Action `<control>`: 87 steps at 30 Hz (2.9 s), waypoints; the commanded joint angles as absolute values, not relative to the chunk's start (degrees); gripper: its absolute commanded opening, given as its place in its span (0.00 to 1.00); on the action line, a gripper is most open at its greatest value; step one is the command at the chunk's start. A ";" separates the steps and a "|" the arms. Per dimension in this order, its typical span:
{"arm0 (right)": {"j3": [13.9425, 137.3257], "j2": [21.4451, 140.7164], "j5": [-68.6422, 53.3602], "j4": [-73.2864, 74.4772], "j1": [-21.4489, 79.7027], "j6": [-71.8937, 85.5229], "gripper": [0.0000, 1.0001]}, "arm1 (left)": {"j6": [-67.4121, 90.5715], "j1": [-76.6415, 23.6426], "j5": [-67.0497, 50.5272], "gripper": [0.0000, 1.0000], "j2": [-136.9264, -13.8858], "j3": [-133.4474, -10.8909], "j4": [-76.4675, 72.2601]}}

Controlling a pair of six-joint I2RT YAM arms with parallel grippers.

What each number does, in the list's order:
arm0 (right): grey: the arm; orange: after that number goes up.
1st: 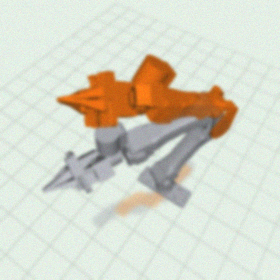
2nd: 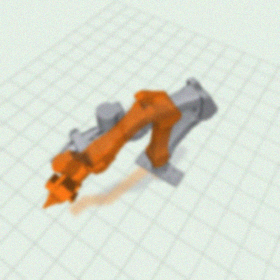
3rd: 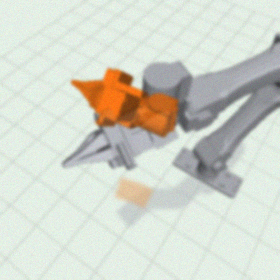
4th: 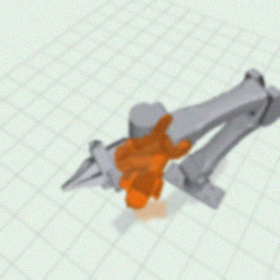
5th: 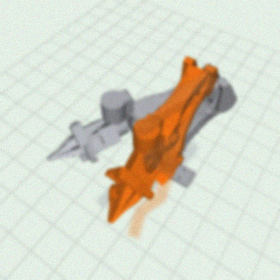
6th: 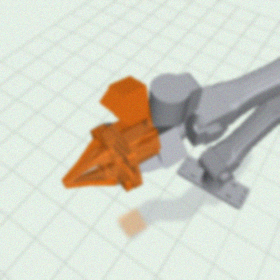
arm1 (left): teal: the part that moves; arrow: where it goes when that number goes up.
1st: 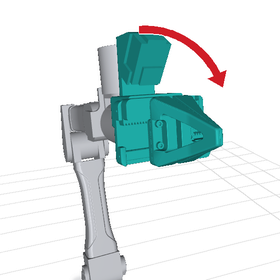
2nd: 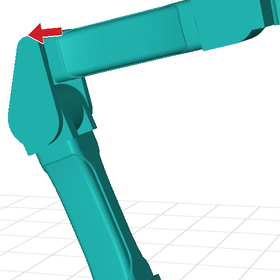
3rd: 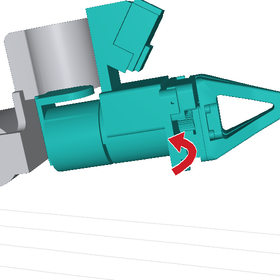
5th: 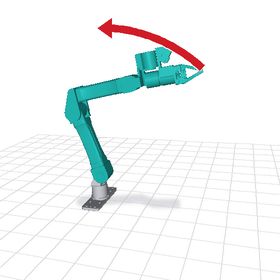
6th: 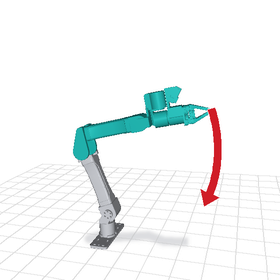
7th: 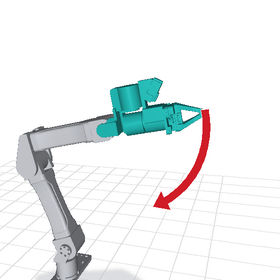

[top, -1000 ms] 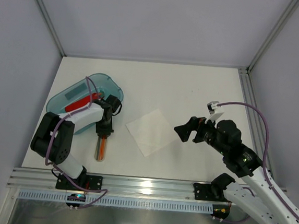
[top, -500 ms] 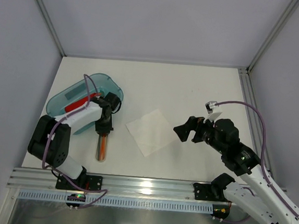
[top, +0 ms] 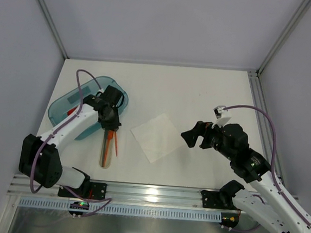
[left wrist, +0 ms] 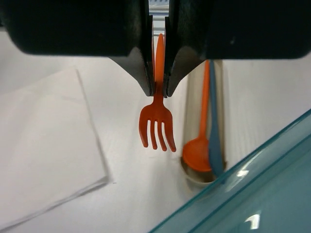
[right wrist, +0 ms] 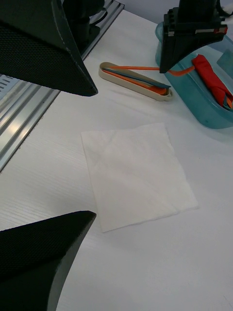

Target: Place the utensils on the paper napkin and roll it up

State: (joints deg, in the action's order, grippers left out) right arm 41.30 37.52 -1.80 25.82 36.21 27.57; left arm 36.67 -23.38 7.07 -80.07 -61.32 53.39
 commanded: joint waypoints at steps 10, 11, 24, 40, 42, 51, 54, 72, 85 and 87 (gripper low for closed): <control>44.12 37.18 2.28 27.77 36.04 28.56 1.00 | 41.13 -37.79 -5.54 0.00 -104.44 -86.54 43.06; 44.12 37.18 2.55 27.95 36.12 28.48 1.00 | 41.05 -38.31 -6.41 0.00 -106.76 -89.01 44.11; 45.88 37.70 4.74 30.32 36.12 25.58 1.00 | 43.42 -41.13 -6.16 0.00 -123.84 -103.98 43.77; 45.00 38.06 5.45 30.06 36.12 25.22 1.00 | 43.33 -40.87 -2.02 0.00 -126.74 -104.33 45.09; 45.09 38.06 5.36 30.06 36.12 25.14 1.00 | 43.42 -40.87 -1.76 0.02 -127.00 -104.33 45.09; 44.91 37.53 5.71 30.50 36.12 25.31 1.00 | 43.95 -40.61 -1.76 0.16 -127.62 -104.33 45.97; 45.09 37.36 5.71 30.59 36.12 25.49 1.00 | 44.03 -40.61 -1.93 0.18 -127.27 -104.41 46.14; 44.30 35.95 4.48 31.02 36.04 26.54 1.00 | 36.04 -40.61 11.92 0.26 -109.20 -105.14 60.72; 42.19 33.84 2.72 29.35 36.04 26.37 1.00 | 36.91 -26.37 14.15 0.26 -84.73 -66.02 58.18; 42.45 33.40 2.99 30.14 36.04 25.75 1.00 | 36.65 -25.32 13.54 0.25 -84.20 -63.73 57.14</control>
State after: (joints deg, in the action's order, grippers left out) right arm 42.41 34.00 3.53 31.31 36.21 26.13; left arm 37.01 -26.35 13.30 -85.80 -65.10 58.59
